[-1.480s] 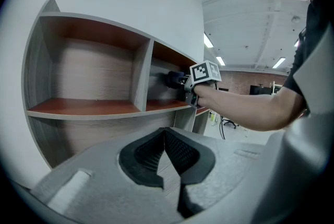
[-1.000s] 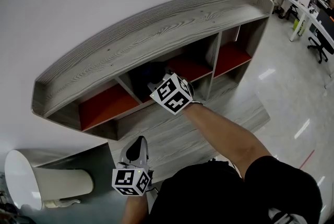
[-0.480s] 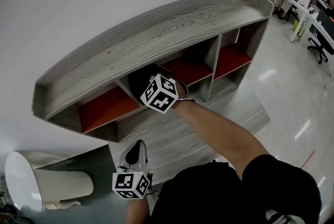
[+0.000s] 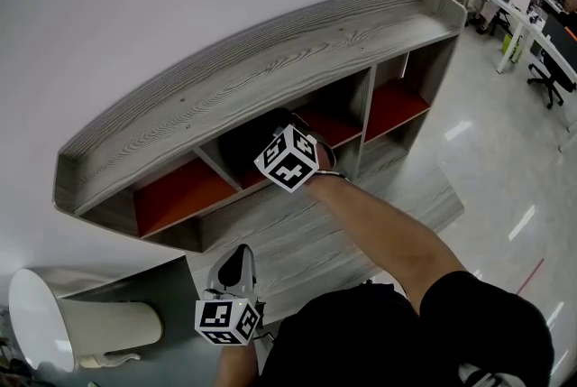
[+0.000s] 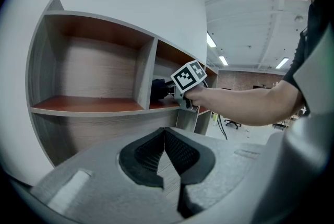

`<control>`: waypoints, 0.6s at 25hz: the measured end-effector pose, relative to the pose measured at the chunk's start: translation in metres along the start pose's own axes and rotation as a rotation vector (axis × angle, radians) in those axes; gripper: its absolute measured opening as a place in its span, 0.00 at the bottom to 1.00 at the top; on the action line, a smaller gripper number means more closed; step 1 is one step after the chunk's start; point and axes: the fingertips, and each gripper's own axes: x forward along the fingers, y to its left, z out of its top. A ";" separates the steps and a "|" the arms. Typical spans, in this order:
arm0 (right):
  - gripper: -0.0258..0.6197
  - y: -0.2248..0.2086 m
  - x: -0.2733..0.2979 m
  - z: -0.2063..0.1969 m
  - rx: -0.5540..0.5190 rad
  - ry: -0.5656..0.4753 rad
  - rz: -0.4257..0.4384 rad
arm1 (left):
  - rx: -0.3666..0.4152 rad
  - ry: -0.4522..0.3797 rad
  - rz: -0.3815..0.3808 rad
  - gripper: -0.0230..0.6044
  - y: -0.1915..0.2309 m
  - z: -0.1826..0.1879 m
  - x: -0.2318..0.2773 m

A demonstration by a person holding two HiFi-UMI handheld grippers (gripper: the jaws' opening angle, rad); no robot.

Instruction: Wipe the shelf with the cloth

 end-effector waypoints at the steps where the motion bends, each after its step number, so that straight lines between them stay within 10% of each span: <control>1: 0.26 -0.005 -0.002 -0.003 0.009 0.003 -0.011 | 0.002 0.001 -0.004 0.05 -0.001 0.000 0.001; 15: 0.27 -0.075 -0.030 -0.044 0.195 0.053 -0.206 | 0.009 0.004 -0.038 0.05 -0.010 0.000 0.010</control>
